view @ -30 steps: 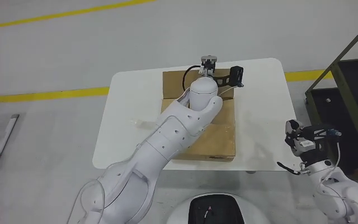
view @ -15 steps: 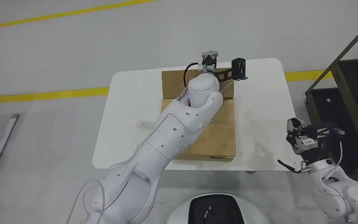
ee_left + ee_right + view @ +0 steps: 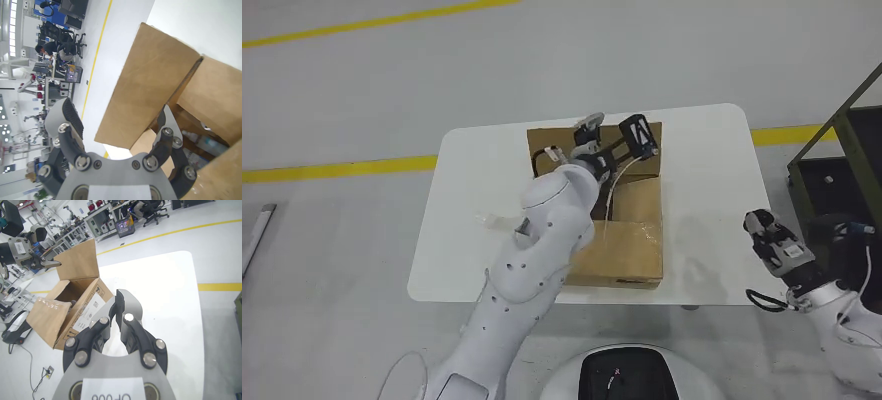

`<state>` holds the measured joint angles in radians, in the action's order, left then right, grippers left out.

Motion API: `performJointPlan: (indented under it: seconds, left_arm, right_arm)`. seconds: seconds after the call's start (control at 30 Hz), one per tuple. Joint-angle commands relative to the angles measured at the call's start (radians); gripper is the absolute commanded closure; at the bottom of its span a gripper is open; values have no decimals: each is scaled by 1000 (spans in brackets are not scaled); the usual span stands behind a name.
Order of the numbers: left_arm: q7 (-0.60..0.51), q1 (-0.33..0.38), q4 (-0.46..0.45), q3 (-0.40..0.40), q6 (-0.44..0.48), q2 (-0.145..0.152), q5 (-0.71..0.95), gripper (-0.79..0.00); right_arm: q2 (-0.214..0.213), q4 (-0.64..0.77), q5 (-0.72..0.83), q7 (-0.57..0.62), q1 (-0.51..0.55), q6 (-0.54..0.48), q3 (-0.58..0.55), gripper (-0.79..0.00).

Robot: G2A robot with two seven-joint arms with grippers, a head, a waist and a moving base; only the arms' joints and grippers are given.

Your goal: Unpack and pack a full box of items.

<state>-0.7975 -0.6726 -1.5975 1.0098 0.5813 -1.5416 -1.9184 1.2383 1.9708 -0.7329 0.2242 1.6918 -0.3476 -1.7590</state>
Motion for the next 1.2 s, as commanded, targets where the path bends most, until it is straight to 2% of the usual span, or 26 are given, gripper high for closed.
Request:
performJointPlan:
  seconds: [0.0, 0.07, 0.27, 0.4, 0.53, 0.63, 0.7, 0.8, 0.9, 0.93, 0.97, 1.0, 1.07, 1.17]
  left_arm:
    - [-22, -87, -113, 59, 23, 10, 55, -785]
    - [-53, -145, -179, 94, 62, 20, 71, -785]
    - [-135, -293, -361, 226, 37, 37, 179, -785]
    - [-102, -388, -441, 316, 43, 52, 228, -785]
    - [-49, -473, -503, 398, 55, 66, 257, -785]
    - [-48, -515, -534, 434, 74, 75, 241, -785]
    - [-35, -541, -539, 450, 42, 77, 268, -785]
    - [-33, -544, -541, 451, 41, 77, 270, -785]
    - [-33, -544, -541, 451, 41, 77, 270, -785]
    - [-33, -544, -541, 451, 41, 77, 270, -785]
    - [-33, -544, -541, 451, 41, 77, 270, -785]
    - [-33, -544, -541, 451, 41, 77, 270, -785]
    - [-33, -544, -541, 451, 41, 77, 270, -785]
    - [-33, -544, -541, 451, 41, 77, 270, -785]
  right_arm:
    - [-5, -10, 40, 54, -13, -68, 6, 0]
    - [-10, -19, 60, 104, -29, -118, 15, 0]
    - [-25, -39, 114, 273, -67, -243, 55, 0]
    - [-34, -41, 124, 352, -68, -270, 70, 0]
    - [-34, -41, 124, 352, -68, -270, 70, 0]
    - [-34, -41, 124, 352, -68, -270, 70, 0]
    - [-34, -41, 124, 352, -68, -270, 70, 0]
    - [-34, -37, 114, 321, -70, -254, 70, 0]
    - [-34, -35, 192, 303, -87, -224, 79, 0]
    - [-34, -33, 220, 308, -99, -211, 81, -83]
    - [-35, -32, 248, 322, -114, -199, 86, -296]
    - [-37, -32, 275, 339, -133, -188, 91, -332]
    - [-40, -41, 313, 385, -176, -175, 113, -280]
    - [-44, -68, 283, 451, -251, -161, 157, -280]
